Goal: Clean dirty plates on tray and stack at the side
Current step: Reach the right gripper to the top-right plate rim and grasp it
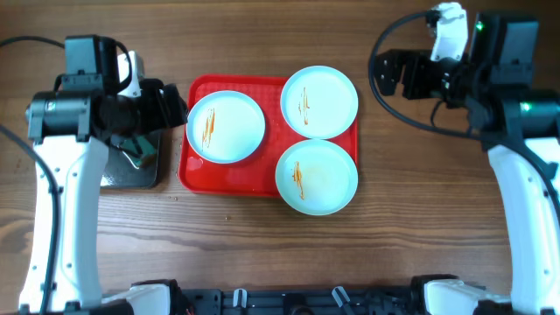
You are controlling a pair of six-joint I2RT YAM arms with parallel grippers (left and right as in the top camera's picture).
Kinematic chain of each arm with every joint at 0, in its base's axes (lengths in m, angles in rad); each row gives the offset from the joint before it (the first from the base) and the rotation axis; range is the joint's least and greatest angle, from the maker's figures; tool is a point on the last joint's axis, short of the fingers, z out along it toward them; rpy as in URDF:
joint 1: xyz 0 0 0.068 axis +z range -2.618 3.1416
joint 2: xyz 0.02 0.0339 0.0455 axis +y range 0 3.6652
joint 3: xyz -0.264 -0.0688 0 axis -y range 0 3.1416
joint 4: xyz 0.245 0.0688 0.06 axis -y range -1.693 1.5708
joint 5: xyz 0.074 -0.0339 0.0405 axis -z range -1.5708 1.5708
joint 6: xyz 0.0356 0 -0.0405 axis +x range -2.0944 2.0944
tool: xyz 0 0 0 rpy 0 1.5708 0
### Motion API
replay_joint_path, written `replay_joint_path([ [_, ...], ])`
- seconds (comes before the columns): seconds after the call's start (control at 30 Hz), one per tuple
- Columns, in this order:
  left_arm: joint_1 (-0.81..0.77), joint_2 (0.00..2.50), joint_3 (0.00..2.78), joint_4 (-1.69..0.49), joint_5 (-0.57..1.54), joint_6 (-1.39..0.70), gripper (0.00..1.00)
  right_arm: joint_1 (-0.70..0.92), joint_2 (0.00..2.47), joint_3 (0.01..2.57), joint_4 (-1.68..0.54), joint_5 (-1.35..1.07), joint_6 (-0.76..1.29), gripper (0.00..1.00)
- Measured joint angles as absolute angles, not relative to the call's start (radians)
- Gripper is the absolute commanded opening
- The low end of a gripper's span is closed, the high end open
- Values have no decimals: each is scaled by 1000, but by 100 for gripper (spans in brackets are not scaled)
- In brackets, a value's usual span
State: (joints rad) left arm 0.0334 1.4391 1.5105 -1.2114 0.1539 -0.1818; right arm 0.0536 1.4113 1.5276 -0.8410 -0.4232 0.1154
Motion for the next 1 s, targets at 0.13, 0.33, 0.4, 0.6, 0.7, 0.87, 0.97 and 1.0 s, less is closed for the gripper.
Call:
replay_joint_path([
  [0.13, 33, 1481, 1512, -1205, 142, -181, 100, 87, 1472, 1528, -757, -482, 138, 99],
  [0.33, 88, 1504, 1555, -1201, 125, -214, 100, 250, 1599, 1557, -727, -477, 248, 99],
  [0.4, 123, 1504, 1586, -1199, 124, -223, 100, 300, 1652, 1610, -772, -452, 279, 99],
  [0.6, 199, 1503, 1606, -1196, 120, -230, 100, 433, 1873, 1835, -938, -369, 333, 100],
  [0.7, 222, 1503, 1606, -1185, 118, -231, 99, 487, 1972, 1863, -936, -359, 356, 100],
  [0.87, 228, 1504, 1606, -1185, 118, -231, 100, 570, 2161, 1865, -895, -373, 380, 69],
  [0.97, 228, 1504, 1606, -1185, 118, -231, 100, 599, 2242, 1865, -862, -377, 392, 58],
  [1.0, 228, 1504, 1606, -1185, 118, -231, 100, 602, 2252, 1865, -852, -374, 405, 58],
])
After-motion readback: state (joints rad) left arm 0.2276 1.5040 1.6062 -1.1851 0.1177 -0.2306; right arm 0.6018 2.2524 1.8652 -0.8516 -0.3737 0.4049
